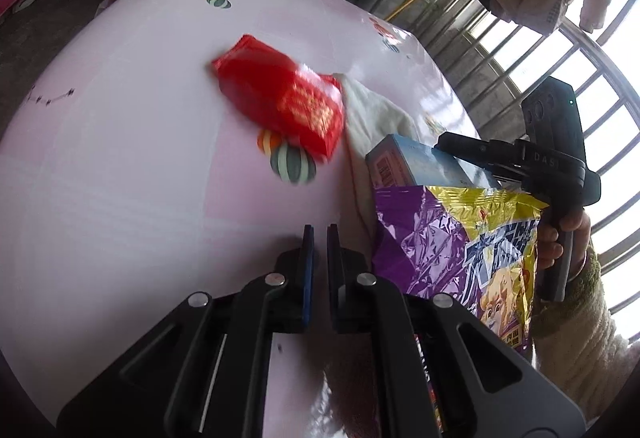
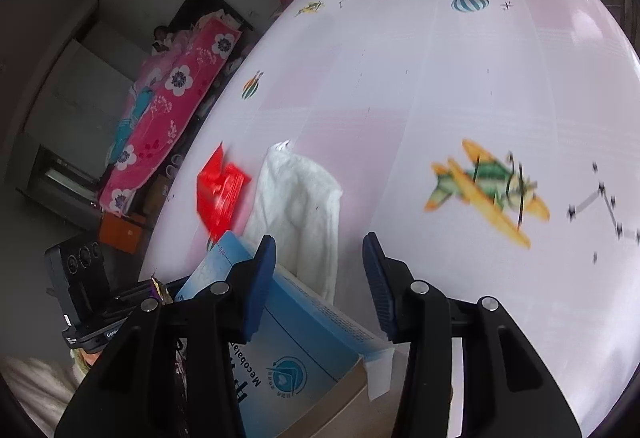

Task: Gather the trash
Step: 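Grasp the purple noodle bag edge with the right tool and lift it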

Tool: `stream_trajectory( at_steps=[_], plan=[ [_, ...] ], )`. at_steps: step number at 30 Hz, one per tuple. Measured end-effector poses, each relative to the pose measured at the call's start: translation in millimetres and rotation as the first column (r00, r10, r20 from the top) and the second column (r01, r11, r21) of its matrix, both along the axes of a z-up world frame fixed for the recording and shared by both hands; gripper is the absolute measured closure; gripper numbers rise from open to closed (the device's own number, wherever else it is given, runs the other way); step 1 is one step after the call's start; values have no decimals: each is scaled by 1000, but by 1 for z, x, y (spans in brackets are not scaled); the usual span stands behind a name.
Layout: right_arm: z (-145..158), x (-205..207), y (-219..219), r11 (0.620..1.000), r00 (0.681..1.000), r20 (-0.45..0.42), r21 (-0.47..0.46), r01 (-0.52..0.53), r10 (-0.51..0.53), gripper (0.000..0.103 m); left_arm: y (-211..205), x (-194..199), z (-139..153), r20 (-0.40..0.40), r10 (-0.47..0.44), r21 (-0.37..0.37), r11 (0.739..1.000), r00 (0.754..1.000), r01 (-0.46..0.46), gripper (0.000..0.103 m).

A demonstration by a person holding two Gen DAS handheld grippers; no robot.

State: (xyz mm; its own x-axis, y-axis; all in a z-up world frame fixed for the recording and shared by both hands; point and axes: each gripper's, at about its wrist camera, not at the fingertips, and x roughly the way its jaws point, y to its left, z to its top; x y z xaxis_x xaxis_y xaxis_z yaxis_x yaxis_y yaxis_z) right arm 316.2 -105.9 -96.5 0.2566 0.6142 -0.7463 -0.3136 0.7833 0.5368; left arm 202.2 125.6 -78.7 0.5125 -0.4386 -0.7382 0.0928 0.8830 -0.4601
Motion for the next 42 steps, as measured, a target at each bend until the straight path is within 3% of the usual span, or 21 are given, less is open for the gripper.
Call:
stream_trajectory(
  at_steps=[7, 13, 19, 24, 30, 33, 36, 42],
  plan=[
    [11, -30, -9, 996, 995, 41, -8, 87, -87, 58, 13, -34, 10, 38, 48, -8, 999, 998, -48, 99],
    [54, -68, -60, 962, 957, 127, 114, 248, -261, 52, 32, -63, 40, 120, 108, -15, 994, 987, -107, 98],
    [77, -128, -95, 937, 936, 135, 180, 298, -324, 52, 33, -103, 62, 167, 80, -13, 997, 983, -79, 92],
    [57, -172, -96, 925, 948, 44, 235, 298, -316, 52, 18, -138, 65, 169, 15, -25, 1000, 985, -11, 92],
    [16, -195, -79, 925, 951, -79, 220, 309, -299, 52, -18, -151, 50, 146, -84, 11, 996, 986, 83, 92],
    [6, -197, -72, 928, 949, -100, 198, 315, -300, 52, -31, -147, 39, 128, -100, 63, 994, 987, 92, 92],
    [3, -195, -65, 931, 953, -111, 208, 300, -282, 52, -32, -142, 27, 73, -102, 45, 994, 992, 99, 92],
    [10, -195, -45, 951, 972, -70, 201, 233, -223, 53, -28, -139, 16, 38, -77, 23, 997, 996, 76, 92]
  ],
)
